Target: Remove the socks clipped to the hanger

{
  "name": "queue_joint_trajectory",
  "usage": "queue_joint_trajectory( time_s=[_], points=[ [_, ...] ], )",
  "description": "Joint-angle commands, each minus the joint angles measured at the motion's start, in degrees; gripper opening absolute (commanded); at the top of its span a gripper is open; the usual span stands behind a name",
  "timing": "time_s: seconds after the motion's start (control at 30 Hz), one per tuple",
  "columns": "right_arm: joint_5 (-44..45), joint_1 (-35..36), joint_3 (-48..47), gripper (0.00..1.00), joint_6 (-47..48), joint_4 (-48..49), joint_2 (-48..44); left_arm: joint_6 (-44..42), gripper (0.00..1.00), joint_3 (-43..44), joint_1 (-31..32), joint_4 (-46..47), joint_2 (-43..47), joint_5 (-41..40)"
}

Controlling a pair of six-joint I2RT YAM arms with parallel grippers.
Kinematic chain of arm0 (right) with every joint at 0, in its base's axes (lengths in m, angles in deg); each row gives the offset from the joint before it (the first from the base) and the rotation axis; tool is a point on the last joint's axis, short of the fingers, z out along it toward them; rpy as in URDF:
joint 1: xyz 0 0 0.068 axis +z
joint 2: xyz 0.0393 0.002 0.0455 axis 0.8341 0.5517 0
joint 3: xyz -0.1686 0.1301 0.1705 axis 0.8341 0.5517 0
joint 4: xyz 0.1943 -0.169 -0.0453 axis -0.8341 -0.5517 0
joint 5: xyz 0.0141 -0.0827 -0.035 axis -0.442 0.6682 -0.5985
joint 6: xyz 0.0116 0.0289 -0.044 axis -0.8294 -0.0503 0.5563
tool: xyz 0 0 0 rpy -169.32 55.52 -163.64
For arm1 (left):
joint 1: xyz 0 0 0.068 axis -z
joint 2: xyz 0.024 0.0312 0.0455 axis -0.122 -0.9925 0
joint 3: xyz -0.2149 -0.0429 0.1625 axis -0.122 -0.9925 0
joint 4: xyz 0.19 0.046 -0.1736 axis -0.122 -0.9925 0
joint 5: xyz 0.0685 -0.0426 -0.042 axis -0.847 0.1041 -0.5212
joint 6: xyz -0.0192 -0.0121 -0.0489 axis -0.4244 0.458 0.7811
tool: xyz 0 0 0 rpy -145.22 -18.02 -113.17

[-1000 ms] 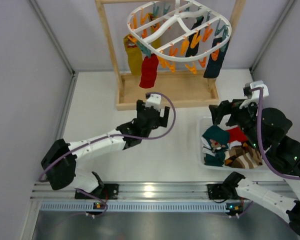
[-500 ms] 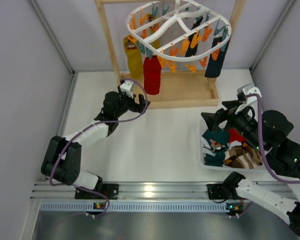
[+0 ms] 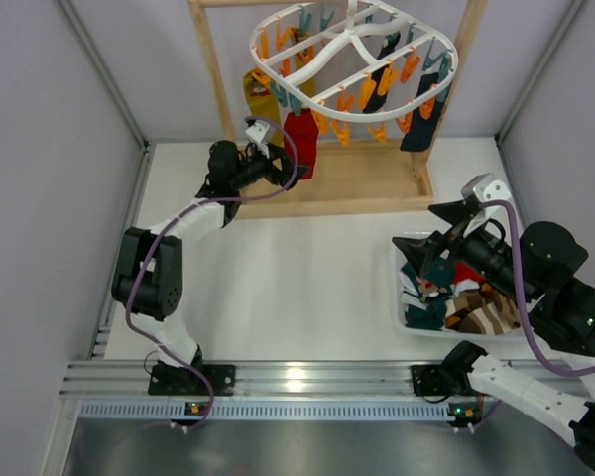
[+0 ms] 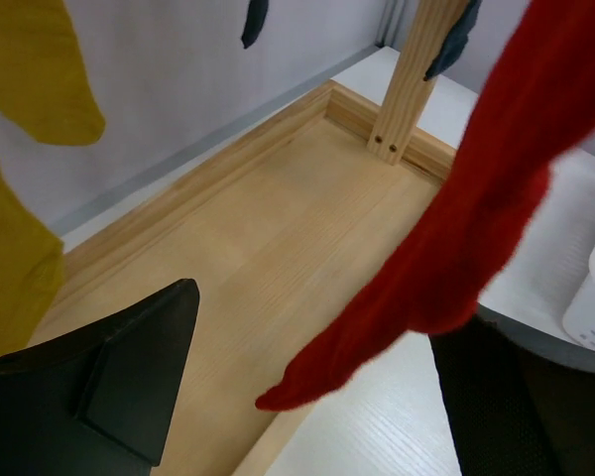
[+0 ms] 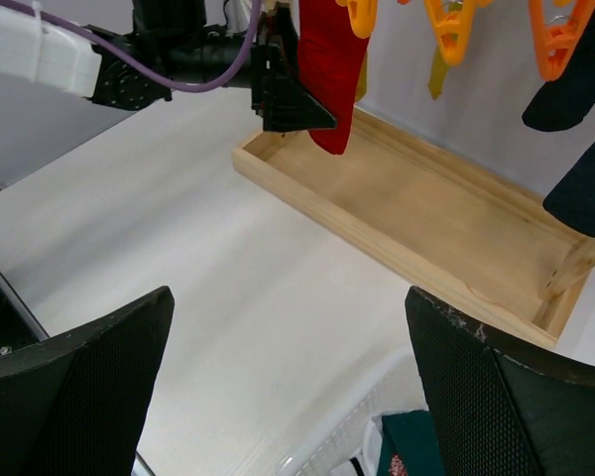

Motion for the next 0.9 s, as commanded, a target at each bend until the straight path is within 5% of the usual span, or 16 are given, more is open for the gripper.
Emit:
queue_joint_trajectory(
  time_s=[0.0, 0.07, 0.1, 0.17, 0.2, 0.27, 0.53, 0.67, 0.87],
  points=[
    [-2.65, -0.47, 0.14, 0.95, 2.08, 3.26, 0.39, 3.74, 0.94, 4.62, -0.63, 3.87, -2.23, 7.56],
    [-2.47, -0.47, 0.75, 0.95, 2.08, 4.14, 0.13, 6.29, 0.82, 5.15, -0.45, 3.96, -2.32, 9.94],
    [-2.38, -0.47, 0.84, 0.95, 1.9, 4.32, 0.13, 6.65, 0.6, 4.98, 0.24, 3.96, -1.97, 9.86],
    [-2.47, -0.47, 1.02, 0.95, 1.64, 5.11, 0.13, 6.31, 0.38, 3.14, 1.3, 3.87, 0.04, 8.46],
    [-2.47, -0.47, 1.02, 0.94, 1.38, 5.37, 0.13, 5.7, 0.18, 2.09, 2.87, 3.96, 0.92, 6.97],
    [-2.56, -0.47, 1.02, 0.94, 1.02, 6.25, 0.13, 4.03, 0.01, -1.07, 4.72, 3.96, 4.61, 1.88],
    [-2.65, -0.47, -1.25, 0.94, -3.54, 9.06, 0.56, 8.95, 0.0, -11.7, 17.9, 3.78, 17.87, -27.9],
    [1.29, -0.47, -6.44, 0.94, -6.62, 7.93, 3.99, 7.0, 0.0, -13.3, 28.71, 1.16, 19.65, -51.85],
    [9.28, -0.47, -15.32, 0.94, -7.77, 5.47, 6.45, 6.67, 0.0, -9.0, 39.86, -5.01, 14.56, -60.79]
  ],
)
